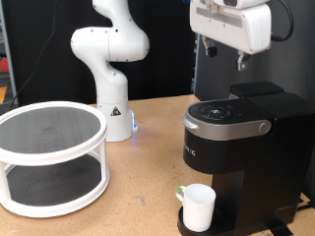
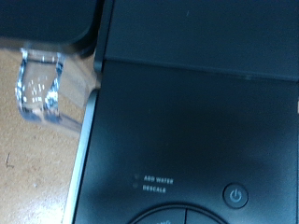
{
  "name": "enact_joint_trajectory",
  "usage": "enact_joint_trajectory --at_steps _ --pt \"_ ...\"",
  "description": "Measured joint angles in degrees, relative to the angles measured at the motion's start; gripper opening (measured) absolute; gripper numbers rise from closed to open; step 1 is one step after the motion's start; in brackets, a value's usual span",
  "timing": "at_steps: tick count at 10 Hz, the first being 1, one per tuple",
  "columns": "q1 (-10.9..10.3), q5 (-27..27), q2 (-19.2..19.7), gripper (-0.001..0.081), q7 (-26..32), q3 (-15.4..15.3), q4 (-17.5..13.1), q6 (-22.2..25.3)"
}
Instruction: Make a cup of coffee with the keurig machine
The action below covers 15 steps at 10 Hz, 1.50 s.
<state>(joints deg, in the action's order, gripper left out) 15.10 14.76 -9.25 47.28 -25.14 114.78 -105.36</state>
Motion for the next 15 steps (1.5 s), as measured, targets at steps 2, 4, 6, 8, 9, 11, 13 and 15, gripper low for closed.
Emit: enact_joint_trajectory --at_steps 2,4,6,8,9,11,13,15 --pt "0.0 -1.1 1.1 0.0806 0.0 0.0 0.7 -1.5" --pt "0.0 -2.1 1.9 0.0806 0.0 -0.1 2.0 -4.3" --pt "0.0 -2.6 2.1 0.0716 0.0 -0.1 3.7 -7.0" --pt "0.0 -2.7 2.1 0.0526 0.1 -0.1 5.5 -9.4" --pt "0.0 -2.8 2.1 0.0526 0.2 -0.1 6.3 -10.4" --pt "-0.1 -2.9 2.1 0.0332 0.2 -0.2 8.2 -14.2" --pt "-0.1 -2.9 2.1 0.0149 0.2 -0.5 10.3 -17.8" --pt "-0.1 -2.9 2.0 0.0035 0.2 -0.6 11.6 -19.6"
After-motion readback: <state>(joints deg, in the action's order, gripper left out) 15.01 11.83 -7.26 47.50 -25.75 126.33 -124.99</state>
